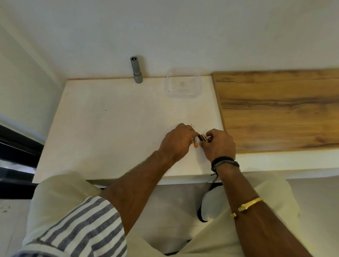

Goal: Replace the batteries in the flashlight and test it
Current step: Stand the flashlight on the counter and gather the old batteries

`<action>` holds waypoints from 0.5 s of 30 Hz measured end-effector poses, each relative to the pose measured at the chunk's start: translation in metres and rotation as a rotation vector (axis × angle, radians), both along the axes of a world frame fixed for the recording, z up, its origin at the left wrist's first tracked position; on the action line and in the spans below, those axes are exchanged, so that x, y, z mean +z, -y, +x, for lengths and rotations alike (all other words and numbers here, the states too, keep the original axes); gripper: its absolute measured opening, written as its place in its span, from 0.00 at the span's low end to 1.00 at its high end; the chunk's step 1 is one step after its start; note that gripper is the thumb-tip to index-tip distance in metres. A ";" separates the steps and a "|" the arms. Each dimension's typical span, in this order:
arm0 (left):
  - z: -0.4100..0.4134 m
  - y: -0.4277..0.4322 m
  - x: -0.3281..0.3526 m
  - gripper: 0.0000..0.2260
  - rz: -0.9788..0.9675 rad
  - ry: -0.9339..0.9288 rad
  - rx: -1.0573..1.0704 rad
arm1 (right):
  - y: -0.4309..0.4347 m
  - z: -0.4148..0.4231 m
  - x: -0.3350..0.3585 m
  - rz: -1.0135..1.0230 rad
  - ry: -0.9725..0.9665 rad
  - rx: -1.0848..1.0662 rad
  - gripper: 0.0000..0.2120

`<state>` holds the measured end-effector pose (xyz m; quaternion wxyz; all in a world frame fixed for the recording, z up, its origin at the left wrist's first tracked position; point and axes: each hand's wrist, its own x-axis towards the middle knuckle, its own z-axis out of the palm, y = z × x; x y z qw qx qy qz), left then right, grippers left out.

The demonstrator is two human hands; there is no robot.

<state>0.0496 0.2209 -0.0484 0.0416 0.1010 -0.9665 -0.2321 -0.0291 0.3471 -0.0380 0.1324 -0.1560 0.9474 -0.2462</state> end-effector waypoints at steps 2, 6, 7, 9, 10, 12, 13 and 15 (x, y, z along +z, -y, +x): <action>0.003 0.002 0.001 0.10 -0.040 0.002 -0.012 | 0.001 0.001 0.002 -0.011 0.026 -0.015 0.12; 0.008 0.005 0.001 0.08 -0.097 -0.005 -0.052 | 0.001 0.001 0.004 -0.018 0.070 -0.040 0.10; 0.009 0.006 0.000 0.08 -0.107 -0.004 -0.061 | 0.002 0.001 0.005 -0.013 0.073 -0.038 0.09; 0.011 0.008 -0.001 0.08 -0.122 0.006 -0.069 | 0.003 0.001 0.005 0.010 0.080 -0.019 0.08; 0.013 0.009 -0.002 0.09 -0.121 0.013 -0.066 | 0.004 0.001 0.006 0.026 0.084 -0.003 0.08; 0.015 0.011 -0.003 0.09 -0.116 0.022 -0.058 | 0.006 0.000 0.008 0.059 0.089 0.035 0.08; 0.015 0.013 -0.003 0.09 -0.109 0.027 -0.054 | 0.007 0.000 0.009 0.071 0.087 0.053 0.08; 0.015 0.014 -0.004 0.09 -0.091 0.037 -0.052 | 0.009 0.001 0.011 0.090 0.063 0.086 0.08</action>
